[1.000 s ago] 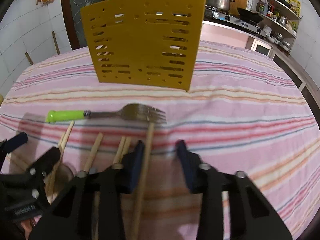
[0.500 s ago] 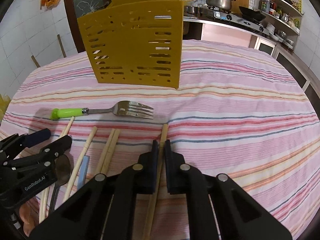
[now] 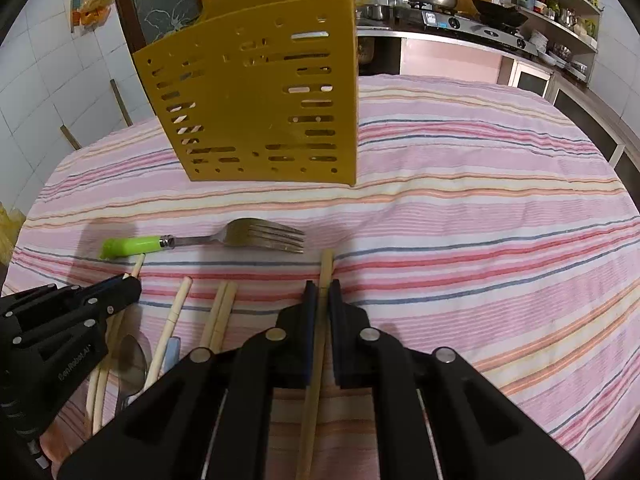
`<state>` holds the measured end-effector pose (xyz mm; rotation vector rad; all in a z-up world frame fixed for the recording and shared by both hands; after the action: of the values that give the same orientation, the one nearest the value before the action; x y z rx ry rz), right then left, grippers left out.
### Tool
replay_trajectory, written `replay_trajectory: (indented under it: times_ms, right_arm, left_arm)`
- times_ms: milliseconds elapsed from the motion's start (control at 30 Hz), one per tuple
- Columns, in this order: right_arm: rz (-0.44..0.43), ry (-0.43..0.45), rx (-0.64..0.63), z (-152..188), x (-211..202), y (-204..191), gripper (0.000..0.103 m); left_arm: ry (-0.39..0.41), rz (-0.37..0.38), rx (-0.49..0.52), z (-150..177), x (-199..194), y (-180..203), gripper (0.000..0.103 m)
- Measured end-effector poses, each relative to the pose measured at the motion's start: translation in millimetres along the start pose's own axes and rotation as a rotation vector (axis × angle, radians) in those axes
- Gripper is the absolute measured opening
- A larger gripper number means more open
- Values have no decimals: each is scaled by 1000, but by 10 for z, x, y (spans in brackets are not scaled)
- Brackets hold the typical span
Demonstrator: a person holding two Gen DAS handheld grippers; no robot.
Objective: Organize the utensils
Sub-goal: 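Grasp a wooden chopstick with the left gripper while the right holds its chopstick, then carry both chopsticks up and lower them into the yellow holder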
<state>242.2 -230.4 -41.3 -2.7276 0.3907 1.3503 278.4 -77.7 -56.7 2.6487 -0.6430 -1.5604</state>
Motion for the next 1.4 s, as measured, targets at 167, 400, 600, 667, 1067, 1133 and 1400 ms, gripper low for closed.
replay_trajectory:
  times_ms: [167,400,600,667,1067,1133,1400]
  right_arm:
    - [-12,49,33,-8,-86,75,6]
    - [-50,159,79,-25,-308,197,6]
    - [-90,285,121,10,-617,297,6]
    - [-102,322,129,-3,-715,327,6]
    - [-102,484,107,168,-1174,384,6]
    - [-98,510,99,209,-1246,394,6]
    - [-95,561,102,297,-1417,458,6]
  left_arm:
    - [60,31,-23,65,-175,-43,5]
    - [194,37,-47,69,-558,-147,4]
    - [356,17,-32,111,-1078,-171,4]
    - [406,4,-18,156,-1253,-153,4]
    - [583,-46,64,478,-1867,43,4]
    - [609,-46,65,548,-1956,44,4]
    - [691,-44,58,689,-2211,68,4]
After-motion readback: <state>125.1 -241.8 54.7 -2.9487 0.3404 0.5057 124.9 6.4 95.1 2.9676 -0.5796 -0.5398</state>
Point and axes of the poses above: each gripper's, at about its wrist camera, not at the fingertips, and x roughly the way its jaws point, y to its right, z to its underside, the point moved 1 cm from there along x, roughly the way its jaws point, and after that the axes turned 11 degrees about z, right-handed, at the moved point
